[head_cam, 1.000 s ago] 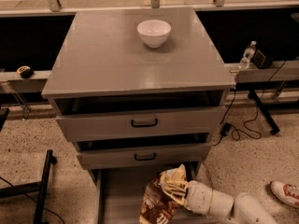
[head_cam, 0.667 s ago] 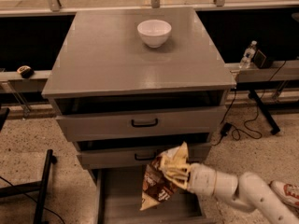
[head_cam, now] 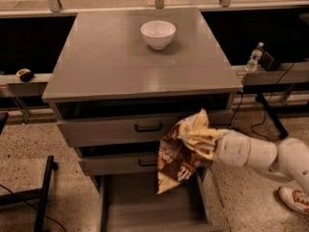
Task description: Pick brown chip bag from bottom drawer and place on counter
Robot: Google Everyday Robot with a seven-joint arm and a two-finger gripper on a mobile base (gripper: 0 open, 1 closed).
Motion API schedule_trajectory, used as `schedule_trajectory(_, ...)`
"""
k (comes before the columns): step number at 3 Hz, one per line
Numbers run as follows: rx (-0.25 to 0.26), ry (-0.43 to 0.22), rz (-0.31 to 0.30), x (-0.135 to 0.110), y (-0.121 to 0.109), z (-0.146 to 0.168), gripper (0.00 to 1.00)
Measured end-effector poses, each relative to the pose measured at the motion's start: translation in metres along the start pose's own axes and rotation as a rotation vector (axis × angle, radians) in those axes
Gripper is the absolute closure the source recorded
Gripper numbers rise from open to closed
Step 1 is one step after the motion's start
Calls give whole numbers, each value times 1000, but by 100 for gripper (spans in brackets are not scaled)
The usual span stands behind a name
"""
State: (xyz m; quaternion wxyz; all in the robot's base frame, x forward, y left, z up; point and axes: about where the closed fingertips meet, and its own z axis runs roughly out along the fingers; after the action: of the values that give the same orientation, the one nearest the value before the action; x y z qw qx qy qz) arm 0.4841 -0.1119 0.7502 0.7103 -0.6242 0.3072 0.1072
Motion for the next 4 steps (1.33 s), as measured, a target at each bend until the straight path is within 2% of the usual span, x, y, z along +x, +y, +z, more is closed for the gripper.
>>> schedule_trajectory(1, -13, 36, -98, -24, -59, -7, 100)
schedule_trajectory(2, -19, 121, -186, -40, -125, -14, 100)
schedule_trajectory(3, -19, 121, -186, -40, -125, -14, 100)
schedule_trajectory(4, -89, 141, -244, -45, -144, -2, 100)
